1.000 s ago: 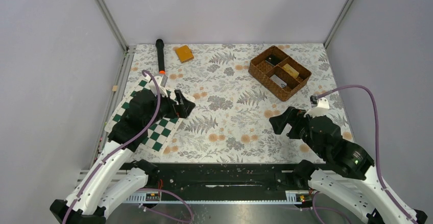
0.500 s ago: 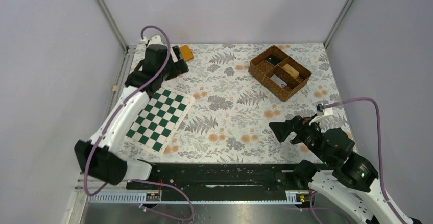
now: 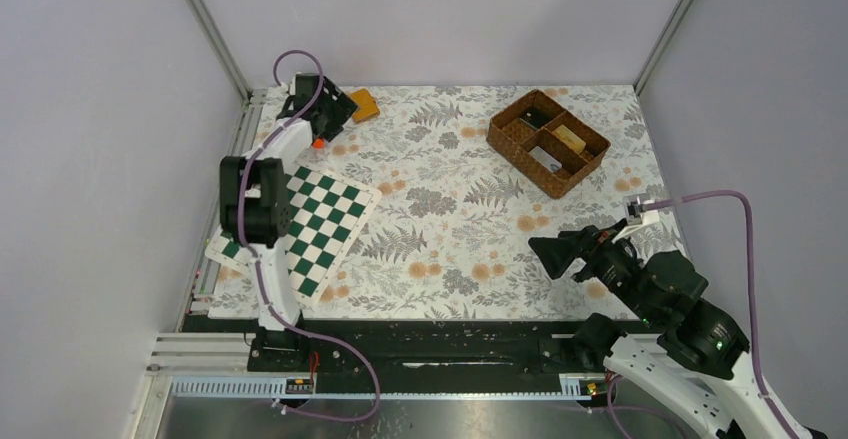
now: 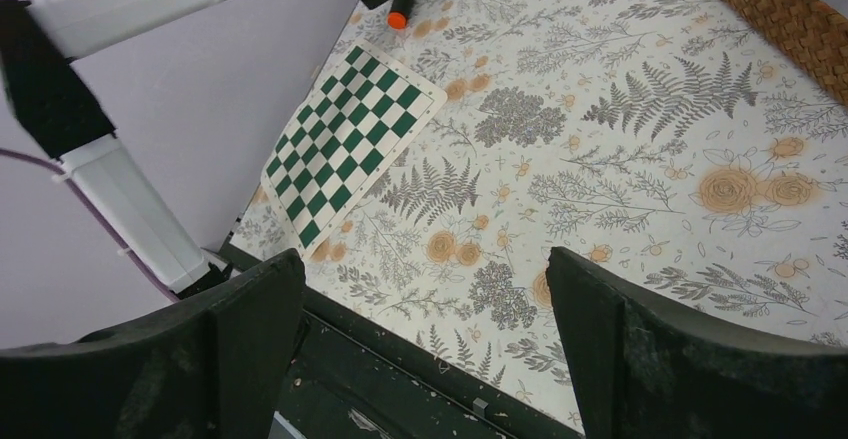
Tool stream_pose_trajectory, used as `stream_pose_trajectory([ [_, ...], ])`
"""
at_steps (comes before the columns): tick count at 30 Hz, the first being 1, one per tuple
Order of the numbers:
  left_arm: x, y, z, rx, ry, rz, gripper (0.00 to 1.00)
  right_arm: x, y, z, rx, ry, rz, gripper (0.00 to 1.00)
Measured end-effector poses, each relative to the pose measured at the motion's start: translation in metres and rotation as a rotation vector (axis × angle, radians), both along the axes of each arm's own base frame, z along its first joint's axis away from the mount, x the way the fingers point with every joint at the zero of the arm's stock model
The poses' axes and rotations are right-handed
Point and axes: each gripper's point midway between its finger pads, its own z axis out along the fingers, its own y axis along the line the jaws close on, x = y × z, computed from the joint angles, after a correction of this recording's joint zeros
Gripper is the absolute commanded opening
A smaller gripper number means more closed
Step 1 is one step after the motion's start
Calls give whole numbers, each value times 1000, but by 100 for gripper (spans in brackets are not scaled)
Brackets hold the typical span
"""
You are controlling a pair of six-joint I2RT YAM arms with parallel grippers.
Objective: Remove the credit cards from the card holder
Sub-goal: Move the card holder to the center of the board.
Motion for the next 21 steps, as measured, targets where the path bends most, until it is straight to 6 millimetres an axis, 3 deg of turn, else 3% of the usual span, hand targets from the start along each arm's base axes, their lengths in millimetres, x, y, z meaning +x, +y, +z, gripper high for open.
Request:
stream_pose_trajectory([
  [3, 34, -6, -31, -95, 8, 5, 68, 3, 3, -1, -15, 15, -1, 96],
  [8, 62, -10, -74, -155, 45, 21, 68, 10, 9, -11, -55, 53, -4, 96],
  [21, 77, -1, -82, -156, 38, 106, 60, 27, 8, -4, -110, 65, -69, 95],
])
